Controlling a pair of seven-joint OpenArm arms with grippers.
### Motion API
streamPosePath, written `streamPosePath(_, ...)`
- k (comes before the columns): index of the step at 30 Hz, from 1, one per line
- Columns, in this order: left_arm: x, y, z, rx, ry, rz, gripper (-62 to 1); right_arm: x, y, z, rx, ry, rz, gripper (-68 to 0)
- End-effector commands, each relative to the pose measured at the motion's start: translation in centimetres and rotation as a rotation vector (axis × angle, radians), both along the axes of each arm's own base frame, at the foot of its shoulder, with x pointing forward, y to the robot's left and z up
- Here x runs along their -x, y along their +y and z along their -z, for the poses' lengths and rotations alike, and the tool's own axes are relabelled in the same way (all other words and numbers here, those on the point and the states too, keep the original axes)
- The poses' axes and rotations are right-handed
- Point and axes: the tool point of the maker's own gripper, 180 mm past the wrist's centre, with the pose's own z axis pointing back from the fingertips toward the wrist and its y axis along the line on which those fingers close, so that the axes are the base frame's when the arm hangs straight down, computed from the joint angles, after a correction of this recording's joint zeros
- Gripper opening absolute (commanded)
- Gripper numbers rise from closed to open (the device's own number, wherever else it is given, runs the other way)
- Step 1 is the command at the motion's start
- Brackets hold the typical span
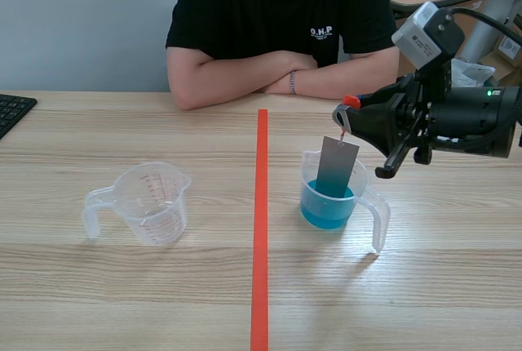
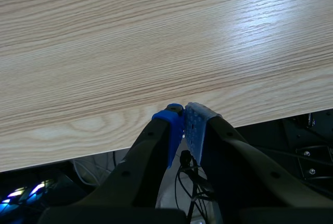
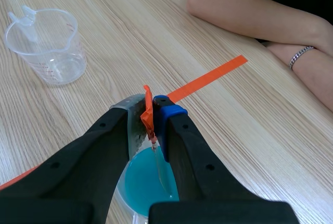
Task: Do the redox reaction experiment.
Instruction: 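Hold the plate still in the solution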
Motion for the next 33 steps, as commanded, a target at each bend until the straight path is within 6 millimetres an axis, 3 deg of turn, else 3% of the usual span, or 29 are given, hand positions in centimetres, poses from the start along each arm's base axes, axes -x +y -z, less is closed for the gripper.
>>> streamPosePath(1, -0.4, -0.2, -0.4, 0.008, -0.018, 0.006, -56.2, -0.2, -0.2, -0.5, 0.013, -0.016, -0.006, -66.0)
streamPosePath(23, -0.4, -0.2, -0.4, 0.008, -0.018, 0.006, -56.2, 0.1, -0.1, -0.3, 0.021, -0.001, -0.024, -66.0)
streamPosePath(33, -0.4, -0.2, -0.4, 0.008, -0.018, 0.006, -56.2, 0.0, -0.9, -1.7, -0.004, -0.001, -0.027, -66.0)
